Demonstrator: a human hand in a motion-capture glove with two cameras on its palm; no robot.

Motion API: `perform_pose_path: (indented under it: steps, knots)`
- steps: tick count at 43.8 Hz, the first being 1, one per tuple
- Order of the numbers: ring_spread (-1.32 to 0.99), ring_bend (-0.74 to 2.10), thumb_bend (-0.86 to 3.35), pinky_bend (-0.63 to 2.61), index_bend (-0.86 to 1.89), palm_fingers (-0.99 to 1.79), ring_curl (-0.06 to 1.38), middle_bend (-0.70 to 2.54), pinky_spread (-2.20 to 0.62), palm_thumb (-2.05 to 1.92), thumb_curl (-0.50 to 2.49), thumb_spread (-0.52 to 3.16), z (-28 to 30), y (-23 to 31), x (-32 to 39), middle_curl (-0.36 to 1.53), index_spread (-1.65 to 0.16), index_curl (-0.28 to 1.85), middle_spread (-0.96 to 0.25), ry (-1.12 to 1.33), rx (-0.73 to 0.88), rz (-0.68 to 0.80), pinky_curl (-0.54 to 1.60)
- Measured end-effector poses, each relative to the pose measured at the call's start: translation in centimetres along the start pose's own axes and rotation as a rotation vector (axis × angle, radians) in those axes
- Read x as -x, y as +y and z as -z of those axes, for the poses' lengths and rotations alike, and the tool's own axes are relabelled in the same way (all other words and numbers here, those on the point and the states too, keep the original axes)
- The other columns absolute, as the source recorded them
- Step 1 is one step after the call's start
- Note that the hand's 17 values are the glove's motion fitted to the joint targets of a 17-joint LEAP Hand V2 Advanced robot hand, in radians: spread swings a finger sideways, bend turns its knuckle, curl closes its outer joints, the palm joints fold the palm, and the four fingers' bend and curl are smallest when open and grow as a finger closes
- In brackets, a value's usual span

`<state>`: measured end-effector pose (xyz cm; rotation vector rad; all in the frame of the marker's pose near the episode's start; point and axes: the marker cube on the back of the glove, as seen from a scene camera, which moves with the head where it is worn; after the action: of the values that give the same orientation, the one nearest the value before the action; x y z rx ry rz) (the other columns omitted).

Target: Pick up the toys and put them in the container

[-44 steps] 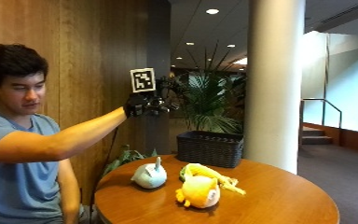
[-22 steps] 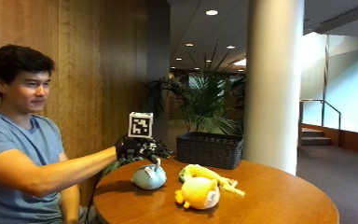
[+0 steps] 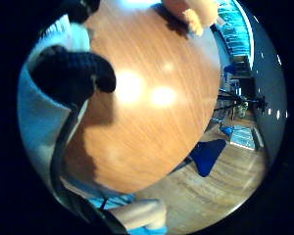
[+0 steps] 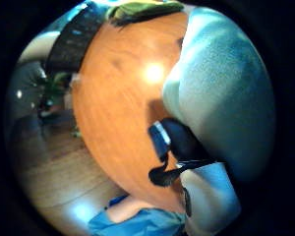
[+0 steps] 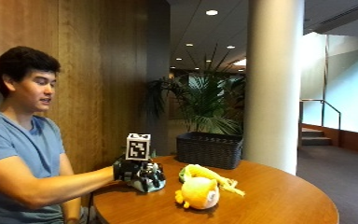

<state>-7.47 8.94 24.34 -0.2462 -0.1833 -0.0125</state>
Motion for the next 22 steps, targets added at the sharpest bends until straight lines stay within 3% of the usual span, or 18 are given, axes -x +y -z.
perform_pose_path:
  steps: [2,7,8,9,10,13,19,22]
  knots:
    - [0.04,0.59,0.02,1.27,0.04,0.00,0.24,0.15,0.01,0.07,0.22,1.19,0.1,0.0,-0.2,0.23,-0.28,0.12,0.04,0.055,-0.032,0.029,0.41]
    - [-0.09,0.88,0.25,1.18,0.18,0.52,0.30,0.25,-0.16,0.40,0.32,1.42,1.3,-0.9,0.4,0.26,-0.31,0.14,0.00,0.163,-0.108,0.109,0.35]
    - [-0.08,0.87,0.24,1.17,0.15,0.38,0.29,0.20,-0.15,0.37,0.31,1.43,1.7,-1.3,0.6,0.25,-0.32,0.14,0.01,0.149,-0.112,0.093,0.34]
    - [-0.15,0.94,0.31,1.17,0.25,0.66,0.35,0.29,-0.22,0.53,0.37,1.39,2.1,-1.6,0.5,0.29,-0.32,0.18,-0.04,0.142,-0.111,0.075,0.36]
    - [-0.15,0.91,0.32,1.17,0.18,0.58,0.32,0.26,-0.22,0.52,0.37,1.43,2.7,-2.0,0.3,0.27,-0.32,0.15,-0.03,0.138,-0.108,0.062,0.35]
    - [-0.26,0.99,0.34,1.11,0.28,0.84,0.37,0.36,-0.30,0.63,0.43,1.30,5.8,-2.6,-0.5,0.32,-0.33,0.19,-0.13,0.069,-0.109,0.081,0.34]
    - [-0.36,1.04,0.34,1.07,0.31,0.91,0.42,0.43,-0.36,0.70,0.52,1.16,14.0,-3.7,-0.6,0.37,-0.35,0.24,-0.24,0.042,-0.163,0.098,0.36]
    - [-0.39,1.05,0.34,1.06,0.32,0.91,0.44,0.44,-0.38,0.72,0.55,1.10,18.1,-4.8,-0.3,0.39,-0.35,0.26,-0.28,0.037,-0.200,-0.010,0.37]
